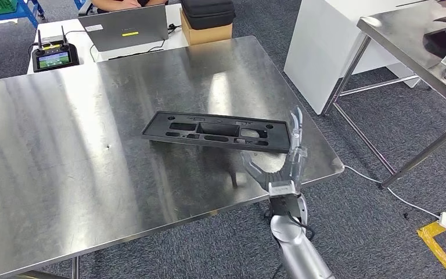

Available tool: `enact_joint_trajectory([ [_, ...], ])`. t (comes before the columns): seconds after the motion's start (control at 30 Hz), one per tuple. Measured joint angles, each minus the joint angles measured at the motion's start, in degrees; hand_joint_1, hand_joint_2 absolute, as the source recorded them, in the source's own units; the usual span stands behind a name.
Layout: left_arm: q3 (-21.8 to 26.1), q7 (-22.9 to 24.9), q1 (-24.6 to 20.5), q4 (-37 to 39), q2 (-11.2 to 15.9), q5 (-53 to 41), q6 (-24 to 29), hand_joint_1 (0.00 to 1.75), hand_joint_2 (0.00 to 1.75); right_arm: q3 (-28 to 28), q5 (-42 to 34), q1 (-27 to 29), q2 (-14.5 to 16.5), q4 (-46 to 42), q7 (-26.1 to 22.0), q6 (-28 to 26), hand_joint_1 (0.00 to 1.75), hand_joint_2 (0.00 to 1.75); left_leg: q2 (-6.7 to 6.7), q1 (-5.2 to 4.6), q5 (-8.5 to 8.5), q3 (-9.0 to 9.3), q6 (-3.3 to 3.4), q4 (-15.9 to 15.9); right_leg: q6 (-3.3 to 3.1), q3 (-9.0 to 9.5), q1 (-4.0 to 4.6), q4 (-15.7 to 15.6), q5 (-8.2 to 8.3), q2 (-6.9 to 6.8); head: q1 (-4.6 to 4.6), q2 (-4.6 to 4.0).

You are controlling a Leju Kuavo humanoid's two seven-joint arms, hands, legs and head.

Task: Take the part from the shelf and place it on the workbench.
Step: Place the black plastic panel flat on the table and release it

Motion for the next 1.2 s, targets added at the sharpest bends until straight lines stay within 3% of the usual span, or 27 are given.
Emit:
enact_joint_trajectory([
  [0.27, 0.9, -0.7, -0.1, 0.0, -0.3, 0.9, 0.3, 0.0, 0.0, -1.2, -7.0, 8.8, 0.0, -10.7, -2.1, 8.2, 0.0, 1.75, 0.03, -0.05, -0.17, 0.09, 0.18, 0.1, 0.03, 0.12, -0.12, -0.1, 0.02, 0.04, -0.01, 0.0],
  [0.4, 1.7, 0.7, -0.1, 0.0, -0.4, 1.5, 2.4, 0.0, 0.0, -1.5, -12.0, 9.8, 0.8, -10.6, -2.1, 15.1, 0.0, 1.75, 0.06, -0.14, -0.41, 0.1, 0.61, 0.4, 0.1, 0.25, -0.25, -0.1, 0.03, 0.07, 0.0, 0.0],
  [0.53, 2.2, 1.3, -0.2, 0.0, -0.5, 1.8, 3.3, 0.0, 0.0, -2.2, -13.2, 10.0, 1.4, -9.4, -2.1, 18.2, 0.0, 1.75, 0.12, -0.17, 0.45, 0.4, 1.43, 0.0, 0.79, 0.48, -0.28, -0.2, 0.31, 0.01, 0.0, 0.0],
  [0.6, 2.5, 1.4, -0.2, 0.0, -0.8, 1.8, 3.5, 0.0, 0.0, -2.7, -12.7, 10.3, 1.5, -8.7, -2.1, 18.3, 0.0, 1.75, 0.32, 0.14, 1.41, 0.81, 2.05, -1.2, 0.66, -0.59, -0.18, 2.2, -1.58, -0.01, 0.1, 0.0],
  [0.67, 2.7, 1.5, -0.2, 0.0, -1.0, 1.8, 3.4, 0.0, 0.0, -3.4, -11.9, 10.8, 1.5, -7.8, -2.1, 18.1, 0.0, 1.75, 0.46, 0.28, 1.92, 0.69, 2.4, -1.7, 0.22, -3.38, -0.37, 9.1, -5.44, -0.01, 0.21, 0.0],
  [0.73, 2.8, 1.7, -0.2, 0.0, -1.1, 1.8, 3.1, 0.0, 0.0, -4.0, -10.9, 11.6, 1.4, -6.8, -2.1, 17.5, 0.0, 1.75, 0.48, 0.3, 2.14, 0.27, 2.28, -1.6, 0.57, -5.4, -0.73, 15.2, -7.95, -0.02, 0.25, 0.0],
  [0.77, 2.8, 1.8, -0.1, 0.0, -1.1, 1.8, 2.9, 0.0, 0.0, -4.2, -10.3, 11.9, 1.4, -6.2, -2.1, 17.2, 0.0, 1.75, 0.48, 0.33, 2.26, 0.08, 2.14, -1.5, 1.09, -5.0, -0.93, 15.5, -7.95, -0.02, 0.27, 0.0],
  [0.8, 2.9, 1.9, -0.1, 0.0, -1.2, 1.8, 2.7, 0.0, 0.0, -4.4, -9.7, 12.1, 1.4, -5.7, -2.1, 16.9, 0.0, 1.75, 0.47, 0.41, 2.35, -0.12, 1.98, -1.4, 1.76, -3.35, -1.16, 13.4, -7.13, -0.04, 0.28, 0.0],
  [0.83, 2.9, 2.0, -0.1, 0.0, -1.2, 1.8, 2.5, 0.0, 0.0, -4.6, -9.1, 12.2, 1.4, -5.2, -2.1, 16.7, 0.0, 1.75, 0.46, 0.49, 2.38, -0.33, 1.76, -1.2, 2.43, -0.71, -1.46, 9.4, -5.9, -0.09, 0.28, 0.0],
  [0.9, 2.9, 2.1, -0.1, 0.0, -1.3, 1.8, 2.0, 0.0, 0.0, -4.7, -8.4, 12.4, 1.5, -4.6, -2.1, 16.4, 0.0, 1.75, 0.4, 0.45, 2.32, -0.85, 1.08, -0.4, 2.97, 3.88, -1.55, 2.3, -4.18, 0.05, 0.31, 0.0],
  [0.93, 2.9, 2.1, -0.1, 0.0, -1.3, 1.8, 1.8, 0.0, 0.0, -4.7, -8.1, 12.6, 1.6, -4.4, -2.1, 16.2, 0.0, 1.75, 0.32, 0.33, 2.27, -1.04, 0.7, 0.0, 2.82, 4.86, -1.41, 0.6, -3.95, 0.19, 0.34, 0.0],
  [1.0, 2.9, 2.1, -0.1, 0.0, -1.3, 1.8, 1.7, 0.0, 0.0, -4.9, -7.8, 12.9, 1.7, -4.0, -2.1, 16.1, 0.0, 1.75, 0.15, 0.15, 2.34, -1.28, 0.07, 0.4, 2.17, 4.71, -1.01, 0.6, -3.91, 0.52, 0.25, 0.0],
  [1.07, 2.9, 2.1, 0.0, 0.0, -1.3, 1.8, 1.7, 0.0, 0.0, -5.0, -7.7, 13.0, 1.9, -3.7, -2.1, 16.0, 0.0, 1.75, 0.05, 0.43, 1.46, -1.85, -0.44, 1.5, 1.26, 4.29, -1.55, 0.5, -3.75, 0.46, 0.11, 0.0],
  [1.13, 2.9, 2.1, 0.0, 0.0, -1.3, 1.8, 1.7, 0.0, 0.0, -5.0, -7.7, 13.0, 2.1, -3.6, -2.1, 16.0, 0.0, 1.75, 0.03, 0.75, -2.54, -3.64, -0.96, 5.8, 0.03, 3.54, -1.88, 0.4, -3.07, 0.27, 0.0, 0.0],
  [1.2, 2.9, 2.1, 0.0, 0.0, -1.3, 1.8, 1.7, 0.0, 0.0, -5.1, -7.7, 13.2, 2.3, -3.4, -2.1, 16.0, 0.0, 1.75, 0.03, 0.79, -7.55, -6.13, -1.34, 12.9, -0.75, 2.6, -1.55, 0.4, -2.34, 0.06, -0.08, 0.0],
])
